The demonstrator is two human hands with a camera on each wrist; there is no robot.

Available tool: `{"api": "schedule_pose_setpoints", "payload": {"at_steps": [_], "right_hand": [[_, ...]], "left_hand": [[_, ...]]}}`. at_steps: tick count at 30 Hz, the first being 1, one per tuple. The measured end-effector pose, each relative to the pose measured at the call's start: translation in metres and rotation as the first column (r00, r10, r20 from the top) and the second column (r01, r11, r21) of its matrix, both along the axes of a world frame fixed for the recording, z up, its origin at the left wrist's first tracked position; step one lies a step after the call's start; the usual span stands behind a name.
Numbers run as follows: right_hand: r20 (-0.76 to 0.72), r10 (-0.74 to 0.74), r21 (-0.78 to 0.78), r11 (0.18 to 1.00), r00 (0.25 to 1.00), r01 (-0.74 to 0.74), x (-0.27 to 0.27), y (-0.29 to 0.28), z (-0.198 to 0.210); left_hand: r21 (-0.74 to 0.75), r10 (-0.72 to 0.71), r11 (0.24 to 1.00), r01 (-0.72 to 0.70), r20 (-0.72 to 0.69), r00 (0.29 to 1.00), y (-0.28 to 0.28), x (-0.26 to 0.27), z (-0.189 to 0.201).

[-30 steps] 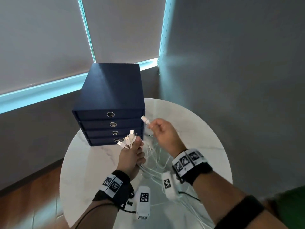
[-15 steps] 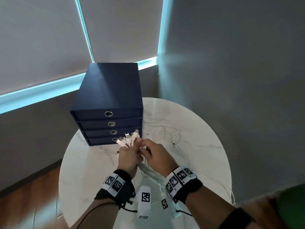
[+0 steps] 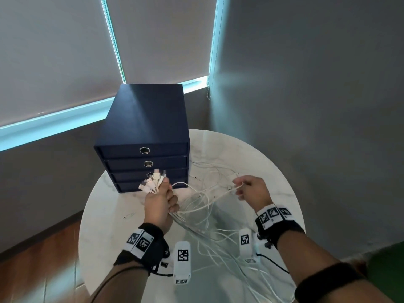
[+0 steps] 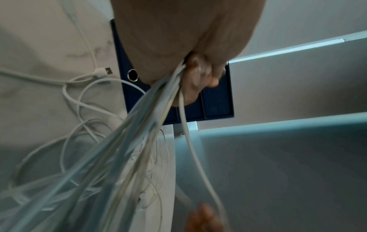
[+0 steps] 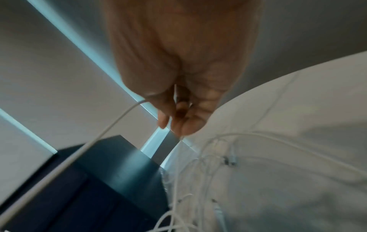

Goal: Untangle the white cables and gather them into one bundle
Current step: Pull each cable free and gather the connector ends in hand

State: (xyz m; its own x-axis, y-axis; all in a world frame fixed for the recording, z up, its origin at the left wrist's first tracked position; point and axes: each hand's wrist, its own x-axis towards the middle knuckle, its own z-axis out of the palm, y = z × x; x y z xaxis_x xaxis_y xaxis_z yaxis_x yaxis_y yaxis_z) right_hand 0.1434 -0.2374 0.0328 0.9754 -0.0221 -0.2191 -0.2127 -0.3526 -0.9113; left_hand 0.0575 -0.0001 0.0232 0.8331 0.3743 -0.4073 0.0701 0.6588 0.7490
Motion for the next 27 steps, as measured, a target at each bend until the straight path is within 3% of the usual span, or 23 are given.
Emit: {"api": "schedule_pose_setpoints", "payload": {"at_steps": [2,4,8,10,12,14,16,18,20,22,23,25,27], "right_hand": [[-0.042,0.020,0.328,0.945,0.999,-0.005,-0.003,0.015,0.025],[-0.069,0.131,0.456,0.886,0.989,-0.086,-0.010,0.030,0.044],[0.012,0.488,0.304,0.829,0.873,-0.469,-0.027,0.052,0.056],[0.061,0.545,0.238,0.806,0.836,-0.542,-0.029,0.060,0.056],[0.146,0.438,0.256,0.849,0.887,-0.462,-0.026,0.061,0.058],[0.226,0.203,0.336,0.902,0.953,-0.272,-0.017,0.055,0.065],[0.244,0.003,0.400,0.911,0.970,-0.103,-0.005,0.044,0.074],[0.253,-0.045,0.290,0.956,0.967,-0.031,0.004,0.034,0.074],[0.297,0.079,-0.064,0.996,0.951,-0.063,0.006,0.030,0.067],[0.284,0.329,-0.377,0.902,0.901,-0.211,-0.004,0.036,0.060],[0.238,0.455,-0.445,0.836,0.858,-0.320,-0.011,0.043,0.058],[0.152,0.618,-0.490,0.725,0.771,-0.484,-0.022,0.056,0.053],[0.161,0.639,-0.490,0.713,0.752,-0.501,-0.025,0.063,0.049]], "left_hand": [[0.100,-0.081,0.992,0.079,0.023,0.996,-0.006,-0.001,0.003],[0.174,-0.132,0.977,0.123,0.039,0.991,-0.014,0.001,0.008],[0.244,-0.165,0.958,0.150,0.039,0.986,-0.026,0.009,0.013],[0.239,-0.209,0.952,0.191,0.051,0.977,-0.028,0.009,0.016],[0.226,-0.227,0.952,0.207,0.067,0.972,-0.028,0.008,0.014],[0.221,-0.196,0.958,0.180,0.052,0.979,-0.023,0.005,0.009],[0.199,-0.148,0.970,0.141,0.017,0.989,-0.015,0.001,0.000],[0.186,-0.129,0.974,0.128,-0.009,0.992,-0.012,0.000,-0.006],[0.205,-0.134,0.969,0.138,-0.037,0.990,-0.013,0.001,-0.008],[0.237,-0.144,0.959,0.156,-0.066,0.987,-0.017,0.004,-0.007],[0.249,-0.154,0.954,0.170,-0.084,0.985,-0.020,0.006,-0.007],[0.261,-0.183,0.943,0.206,-0.109,0.977,-0.025,0.008,-0.006],[0.262,-0.208,0.938,0.226,-0.094,0.974,-0.028,0.006,-0.006]]}}
